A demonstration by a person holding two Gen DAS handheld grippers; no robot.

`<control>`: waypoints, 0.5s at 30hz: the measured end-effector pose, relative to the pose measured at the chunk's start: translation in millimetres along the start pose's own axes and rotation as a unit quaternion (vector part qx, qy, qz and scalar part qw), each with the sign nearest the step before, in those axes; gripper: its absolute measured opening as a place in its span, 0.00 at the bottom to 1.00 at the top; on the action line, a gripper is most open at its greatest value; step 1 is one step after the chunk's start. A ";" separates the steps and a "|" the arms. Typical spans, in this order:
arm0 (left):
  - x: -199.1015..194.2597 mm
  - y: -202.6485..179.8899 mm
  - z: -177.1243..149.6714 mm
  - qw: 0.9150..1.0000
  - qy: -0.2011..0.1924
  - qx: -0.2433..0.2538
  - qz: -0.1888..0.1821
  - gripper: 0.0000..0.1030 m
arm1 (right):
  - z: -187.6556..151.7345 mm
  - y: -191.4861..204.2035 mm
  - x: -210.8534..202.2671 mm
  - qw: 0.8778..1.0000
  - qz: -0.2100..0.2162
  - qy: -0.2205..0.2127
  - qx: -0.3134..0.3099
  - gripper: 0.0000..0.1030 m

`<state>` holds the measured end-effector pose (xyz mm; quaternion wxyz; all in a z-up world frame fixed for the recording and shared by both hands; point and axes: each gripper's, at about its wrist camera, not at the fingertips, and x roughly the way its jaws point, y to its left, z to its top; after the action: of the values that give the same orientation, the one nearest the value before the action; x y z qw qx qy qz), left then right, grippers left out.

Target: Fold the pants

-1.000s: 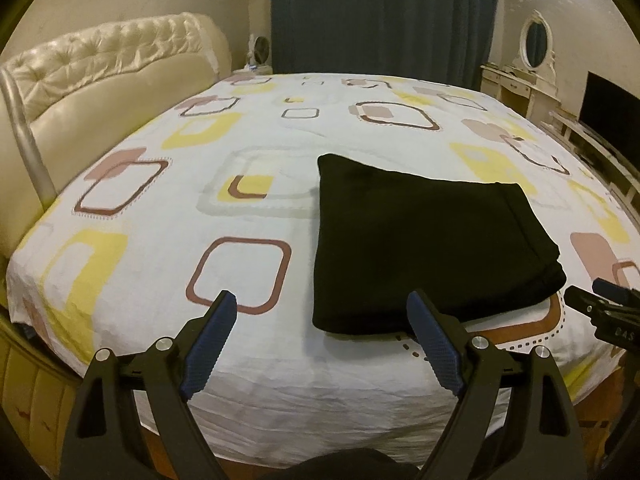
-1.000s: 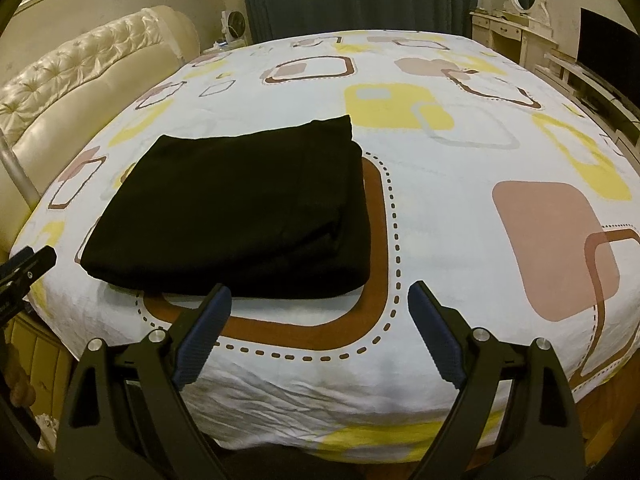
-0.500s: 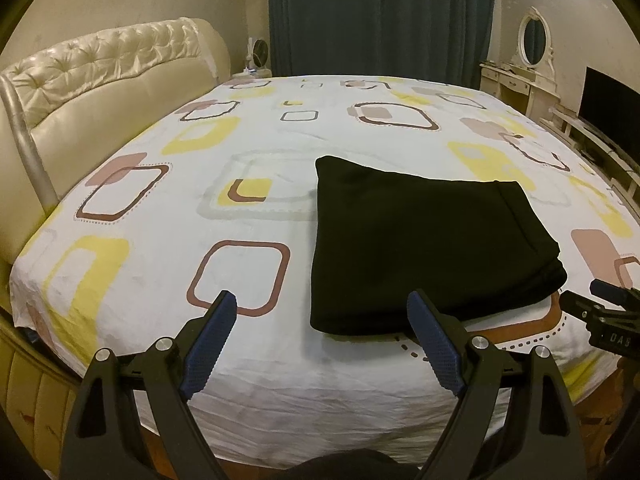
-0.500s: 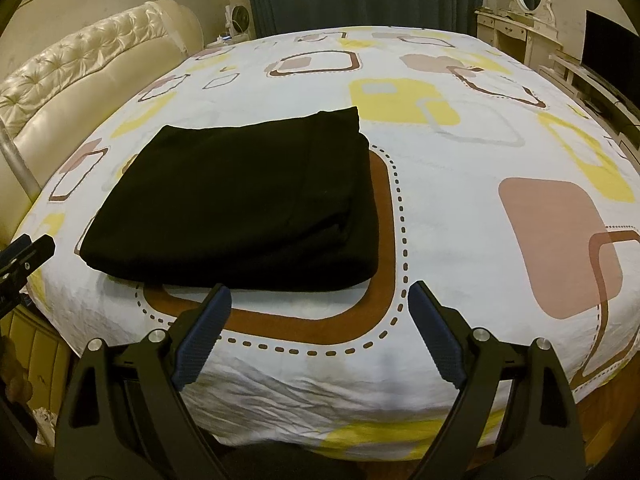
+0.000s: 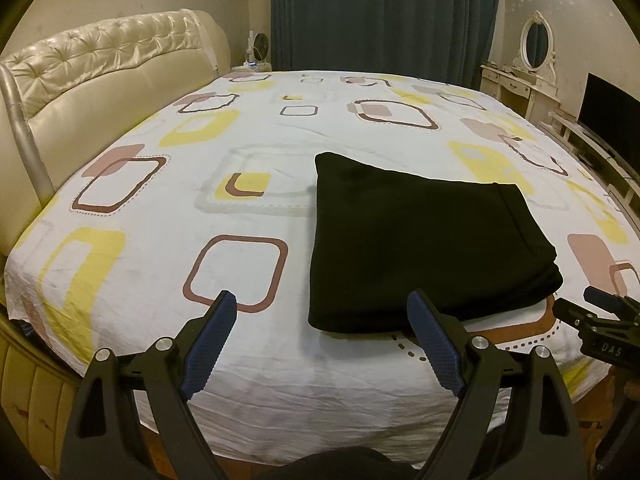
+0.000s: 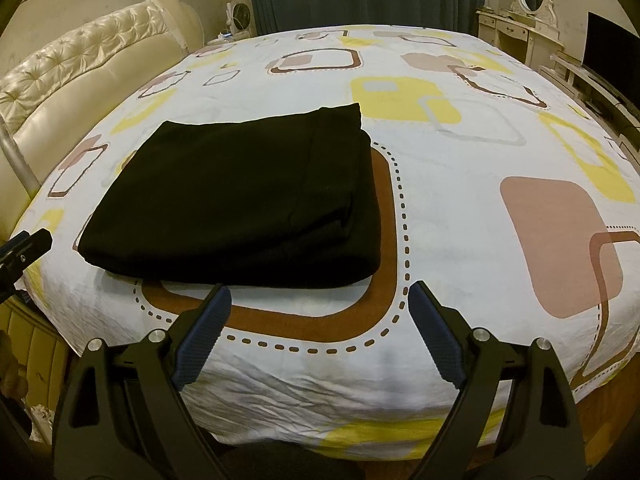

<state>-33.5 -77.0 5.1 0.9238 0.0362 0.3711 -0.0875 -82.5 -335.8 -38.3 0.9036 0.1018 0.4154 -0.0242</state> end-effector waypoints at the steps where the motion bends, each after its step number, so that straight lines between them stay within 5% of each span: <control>1: 0.0 0.0 0.2 1.000 0.000 0.000 0.000 0.84 | 0.0 0.0 0.0 1.000 0.000 0.000 0.000 0.87; 15: -5.5 2.2 2.1 1.000 -0.005 -0.012 -0.027 0.88 | -0.8 1.2 1.7 1.000 0.000 0.002 -0.005 0.87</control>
<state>-35.5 -74.4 10.4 0.9231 0.0144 0.3687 -0.1084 -81.8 -334.4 -39.9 0.9034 0.0974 0.4171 -0.0216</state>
